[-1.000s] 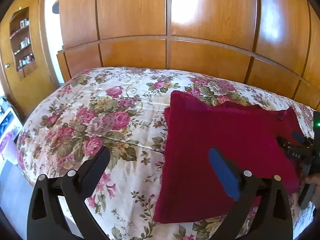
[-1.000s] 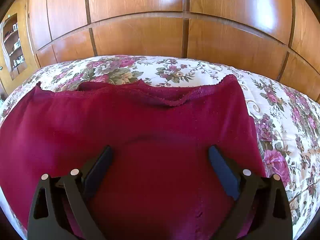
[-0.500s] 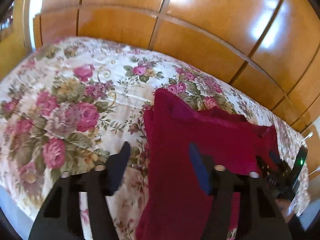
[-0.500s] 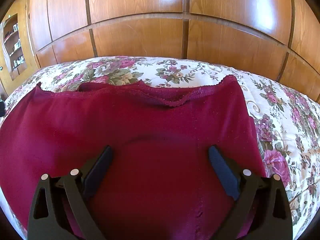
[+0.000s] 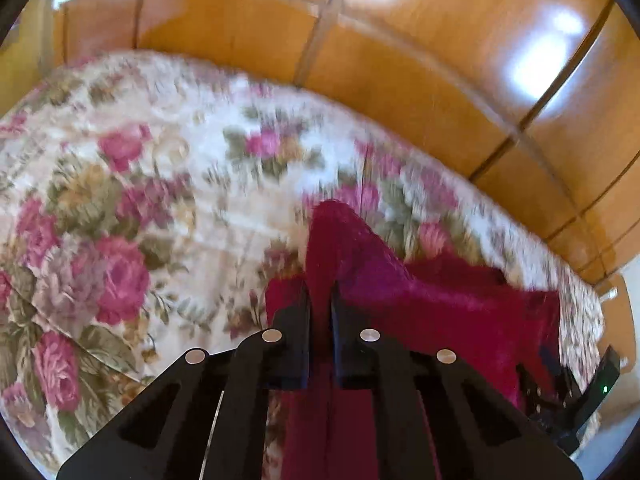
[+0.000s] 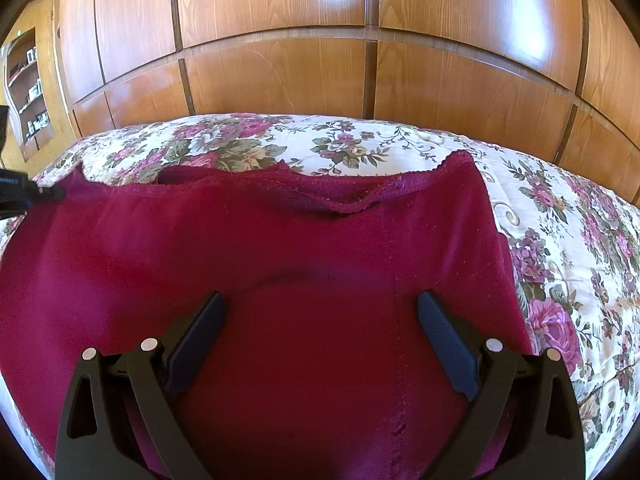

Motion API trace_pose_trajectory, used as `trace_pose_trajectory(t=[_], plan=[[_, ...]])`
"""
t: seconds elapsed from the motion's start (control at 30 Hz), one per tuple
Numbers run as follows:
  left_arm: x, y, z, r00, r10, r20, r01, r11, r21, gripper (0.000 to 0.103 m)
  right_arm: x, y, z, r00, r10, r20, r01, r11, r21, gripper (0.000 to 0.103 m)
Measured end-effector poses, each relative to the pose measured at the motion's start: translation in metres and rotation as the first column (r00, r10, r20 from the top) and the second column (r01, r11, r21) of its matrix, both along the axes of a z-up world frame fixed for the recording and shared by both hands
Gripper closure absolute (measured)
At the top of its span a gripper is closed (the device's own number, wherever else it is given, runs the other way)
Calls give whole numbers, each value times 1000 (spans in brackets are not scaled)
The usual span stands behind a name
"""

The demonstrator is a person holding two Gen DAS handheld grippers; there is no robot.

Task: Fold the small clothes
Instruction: 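Grasp the folded shirt with the right gripper and lift it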

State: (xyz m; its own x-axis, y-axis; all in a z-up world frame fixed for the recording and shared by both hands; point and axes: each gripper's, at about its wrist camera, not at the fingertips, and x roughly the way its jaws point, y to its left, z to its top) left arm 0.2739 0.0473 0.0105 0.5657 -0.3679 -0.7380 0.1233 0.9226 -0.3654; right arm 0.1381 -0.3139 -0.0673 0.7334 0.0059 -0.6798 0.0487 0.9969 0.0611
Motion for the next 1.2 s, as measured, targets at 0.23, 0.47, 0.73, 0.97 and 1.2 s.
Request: trace_pose_trajectory(t=[0.23,0.47,0.73,0.97,1.2], plan=[[6,-6,-44,997,76,-19,-74,992,99,94,2,1,0,1000,-3,1,3,1000,-7,6],[-34,-7,0,985,138,102,-157,967,201,58,3,-1,3,1000,13,-16,-13,1000,17,5],[-126,-30,20,982,19,186,-56,979,197,58,-26,-47,39,1000,-11,20,7,984,175,6],[-169,-65,-1,986,-82,147,49,975,219,58,-35,-108,4,990,-94,-102,128,902,412,19],[-174,-74,-9,986,-94,140,56,965,255,58,-61,-93,-8,994,-16,-111,68,870,488,40]])
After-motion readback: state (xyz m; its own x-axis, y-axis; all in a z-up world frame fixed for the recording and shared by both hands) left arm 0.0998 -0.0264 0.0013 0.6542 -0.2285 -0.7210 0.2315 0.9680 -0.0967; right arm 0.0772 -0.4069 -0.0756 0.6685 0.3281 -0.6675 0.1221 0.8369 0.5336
